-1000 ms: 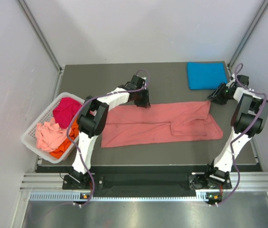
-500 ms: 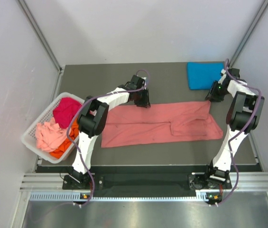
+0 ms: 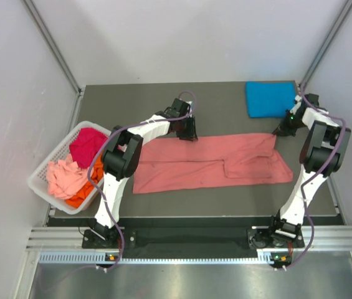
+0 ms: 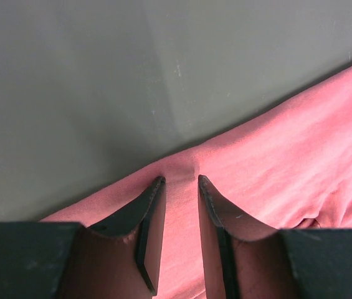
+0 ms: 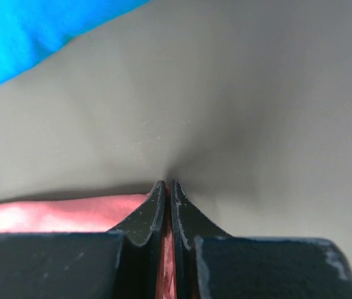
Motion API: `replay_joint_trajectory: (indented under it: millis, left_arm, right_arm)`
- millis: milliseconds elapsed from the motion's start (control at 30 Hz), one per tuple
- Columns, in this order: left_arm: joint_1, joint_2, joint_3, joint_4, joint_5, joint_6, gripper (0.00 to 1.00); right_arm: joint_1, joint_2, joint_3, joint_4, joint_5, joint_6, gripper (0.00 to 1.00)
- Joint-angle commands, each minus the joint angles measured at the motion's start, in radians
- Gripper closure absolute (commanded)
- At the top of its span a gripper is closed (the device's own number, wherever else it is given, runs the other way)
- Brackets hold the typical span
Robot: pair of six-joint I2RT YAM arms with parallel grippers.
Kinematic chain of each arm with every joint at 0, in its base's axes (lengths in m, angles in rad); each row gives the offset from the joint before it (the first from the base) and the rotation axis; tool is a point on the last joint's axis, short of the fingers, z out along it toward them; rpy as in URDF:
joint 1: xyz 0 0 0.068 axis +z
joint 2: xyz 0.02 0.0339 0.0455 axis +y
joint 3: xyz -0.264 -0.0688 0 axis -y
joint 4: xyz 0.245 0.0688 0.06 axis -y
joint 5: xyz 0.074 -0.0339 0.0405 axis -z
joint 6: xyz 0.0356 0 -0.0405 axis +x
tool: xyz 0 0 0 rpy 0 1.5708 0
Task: Fold and stack the t-shirts
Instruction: Fold the tshirt
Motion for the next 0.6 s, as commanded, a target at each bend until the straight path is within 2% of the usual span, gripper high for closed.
replay_joint_trajectory:
  millis: [0, 233, 467, 500, 567]
  left_arm:
    - [-0.006, 0.093, -0.031, -0.040, -0.052, 0.011, 0.67]
    - [-0.006, 0.117, -0.025, -0.046, -0.063, 0.001, 0.67]
    - [-0.006, 0.117, -0.002, -0.069, -0.079, 0.013, 0.67]
    - [-0.006, 0.120, 0.007, -0.069, -0.081, 0.013, 0.67]
    - [-0.006, 0.120, 0.015, -0.073, -0.076, 0.013, 0.67]
  right_arm:
    - [-0.073, -0.049, -0.094, 0.122, -0.121, 0.119, 1.00]
    - [-0.174, -0.068, -0.276, 0.420, -0.305, 0.308, 1.00]
    - [-0.177, -0.027, -0.313, 0.566, -0.374, 0.420, 1.00]
    - [-0.177, -0.022, -0.318, 0.601, -0.383, 0.432, 0.93]
    - [-0.177, -0.016, -0.307, 0.601, -0.390, 0.440, 0.88]
